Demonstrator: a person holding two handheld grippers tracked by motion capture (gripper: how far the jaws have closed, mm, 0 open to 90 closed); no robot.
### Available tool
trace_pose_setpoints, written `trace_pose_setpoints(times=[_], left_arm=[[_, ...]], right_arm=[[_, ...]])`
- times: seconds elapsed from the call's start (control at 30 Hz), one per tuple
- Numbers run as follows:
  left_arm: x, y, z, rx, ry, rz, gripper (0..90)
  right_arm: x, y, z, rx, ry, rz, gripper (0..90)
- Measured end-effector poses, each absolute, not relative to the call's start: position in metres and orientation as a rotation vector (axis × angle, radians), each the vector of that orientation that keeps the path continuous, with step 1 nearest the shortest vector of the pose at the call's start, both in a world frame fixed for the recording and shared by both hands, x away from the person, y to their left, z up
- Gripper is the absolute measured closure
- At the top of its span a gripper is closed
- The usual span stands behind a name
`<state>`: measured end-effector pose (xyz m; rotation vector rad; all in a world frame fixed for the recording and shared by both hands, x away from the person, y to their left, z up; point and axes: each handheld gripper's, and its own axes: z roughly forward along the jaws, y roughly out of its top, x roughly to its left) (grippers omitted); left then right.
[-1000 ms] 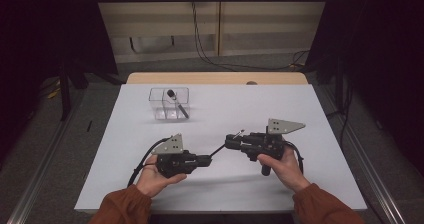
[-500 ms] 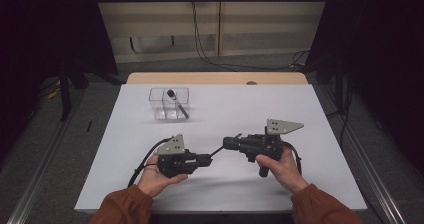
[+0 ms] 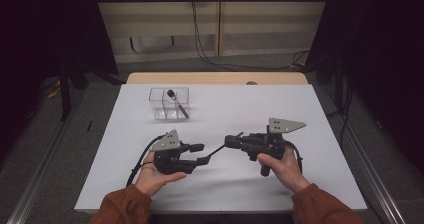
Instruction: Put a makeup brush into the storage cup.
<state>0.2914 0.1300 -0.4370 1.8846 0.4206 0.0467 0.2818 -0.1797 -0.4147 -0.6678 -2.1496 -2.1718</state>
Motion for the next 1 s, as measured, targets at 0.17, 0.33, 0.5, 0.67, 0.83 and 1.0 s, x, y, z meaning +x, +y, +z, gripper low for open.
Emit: trace_pose_setpoints(times=[0.17, 0.33, 0.5, 0.67, 0.83, 1.0], left_arm=[[0.29, 0.133, -0.433, 1.872, 0.414, 0.049, 35.0], [0.291, 0.135, -0.432, 1.868, 0.456, 0.067, 20.2], [0.293, 0.135, -0.431, 1.862, 0.506, 0.067, 4.9], [0.291, 0.135, -0.43, 1.858, 0.472, 0.079, 3.0], [0.289, 0.134, -0.43, 1.867, 0.439, 0.081, 2.7], [0.288, 0.133, -0.43, 1.868, 0.424, 0.075, 2.6]], right_arm=[[0.282, -0.182, -0.414, -0.685, -2.161, -2.149, 85.8], [0.283, -0.183, -0.414, -0.691, -2.174, -2.128, 85.8], [0.284, -0.185, -0.413, -0.711, -2.201, -2.088, 85.8], [0.286, -0.189, -0.411, -0.732, -2.215, -2.058, 85.8], [0.287, -0.191, -0.407, -0.748, -2.249, -1.992, 85.7], [0.287, -0.189, -0.404, -0.735, -2.293, -1.936, 85.7]])
